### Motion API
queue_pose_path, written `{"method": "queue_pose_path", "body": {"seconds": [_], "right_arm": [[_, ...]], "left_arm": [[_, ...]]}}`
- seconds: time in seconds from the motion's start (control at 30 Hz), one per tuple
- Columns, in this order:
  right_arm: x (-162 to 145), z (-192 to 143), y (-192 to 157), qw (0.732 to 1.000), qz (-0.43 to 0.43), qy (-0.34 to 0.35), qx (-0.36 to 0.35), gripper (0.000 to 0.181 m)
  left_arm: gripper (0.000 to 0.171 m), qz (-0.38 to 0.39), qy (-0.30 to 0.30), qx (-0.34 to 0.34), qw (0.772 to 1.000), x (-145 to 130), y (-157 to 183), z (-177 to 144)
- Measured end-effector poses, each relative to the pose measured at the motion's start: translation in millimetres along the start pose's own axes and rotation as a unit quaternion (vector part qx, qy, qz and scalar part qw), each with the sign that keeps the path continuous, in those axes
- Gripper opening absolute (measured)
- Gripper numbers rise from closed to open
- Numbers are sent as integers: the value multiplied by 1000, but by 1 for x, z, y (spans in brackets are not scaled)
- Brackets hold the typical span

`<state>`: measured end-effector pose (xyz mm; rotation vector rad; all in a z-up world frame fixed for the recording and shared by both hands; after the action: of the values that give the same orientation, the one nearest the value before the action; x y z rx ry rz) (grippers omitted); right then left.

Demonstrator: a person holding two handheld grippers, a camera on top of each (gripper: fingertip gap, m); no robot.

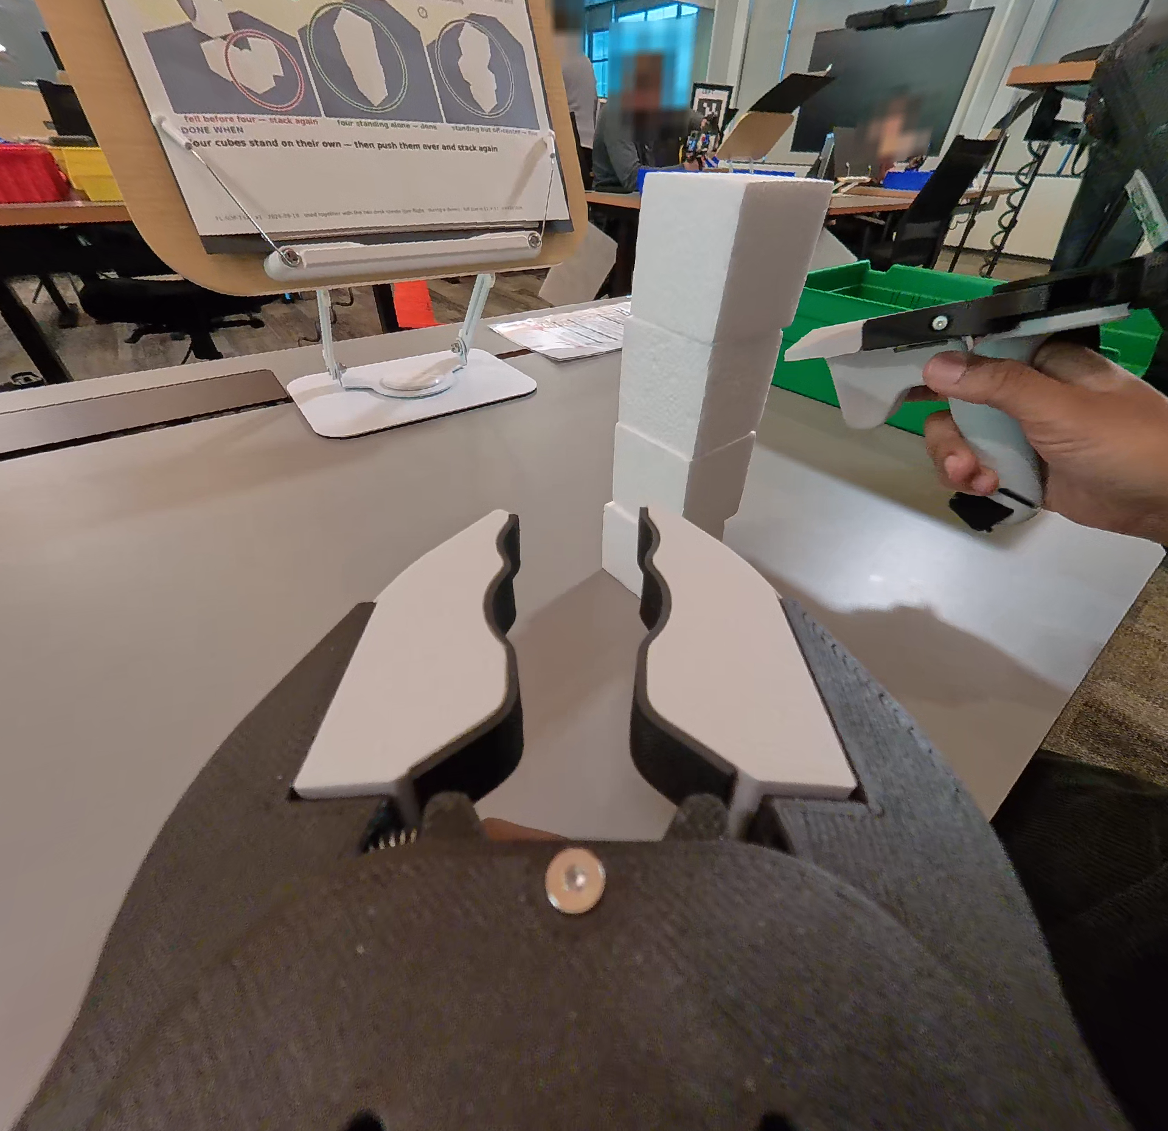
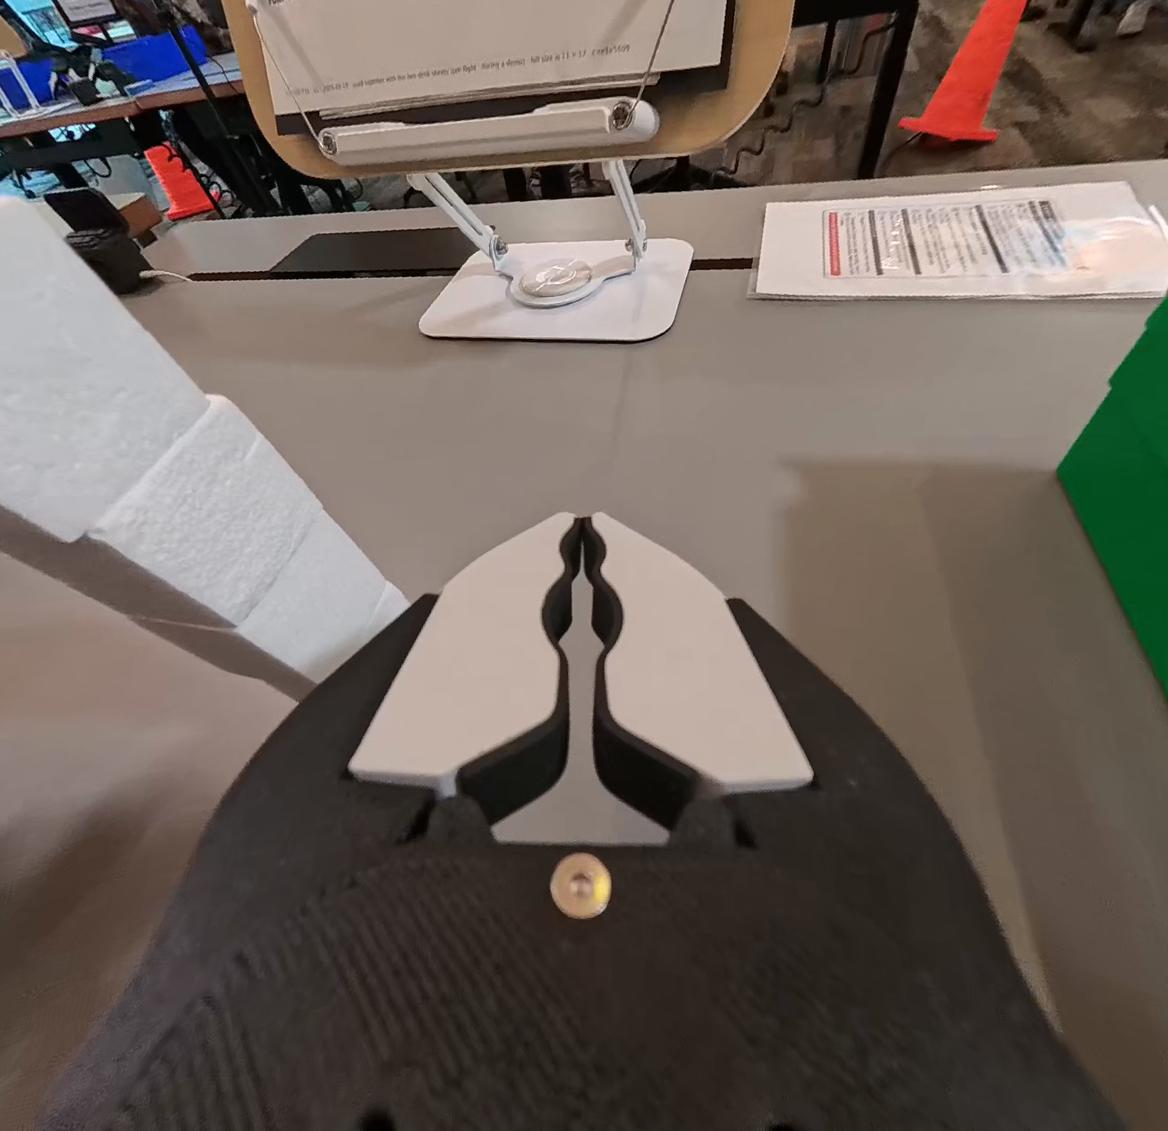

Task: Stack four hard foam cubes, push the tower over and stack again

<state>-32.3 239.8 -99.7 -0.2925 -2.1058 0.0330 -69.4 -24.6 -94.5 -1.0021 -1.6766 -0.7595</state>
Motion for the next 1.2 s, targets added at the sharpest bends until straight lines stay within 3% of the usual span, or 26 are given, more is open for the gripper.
{"method": "queue_pose_path", "body": {"seconds": [0.57,0.77,0.9,1.0,1.2], "right_arm": [[-1,1,3,997,-73,-28,-10,0],[-12,15,14,986,-81,-146,-21,0],[-23,25,33,963,-53,-255,-64,0],[-34,35,28,940,-17,-338,-46,0],[-35,44,-2,942,-21,-335,-1,0]], "left_arm": [[39,-33,-3,-10,999,-1,-5,1],[39,-49,-1,-4,999,-1,-11,0],[40,-62,-2,0,998,-1,-15,0],[40,-64,0,4,998,0,-17,-1],[40,-64,2,7,998,1,-19,-2]]}}
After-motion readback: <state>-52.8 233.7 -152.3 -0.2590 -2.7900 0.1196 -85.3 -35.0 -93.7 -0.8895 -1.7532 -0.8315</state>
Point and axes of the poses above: each gripper's, where its closed fingertips meet, z out along the fingers, x out of its top, y = z × x across the jaws, the point moved 4 cm from there along -z, back along the fingers, and after that the axes turned 12 degrees about -y, right-handed, at the moved point
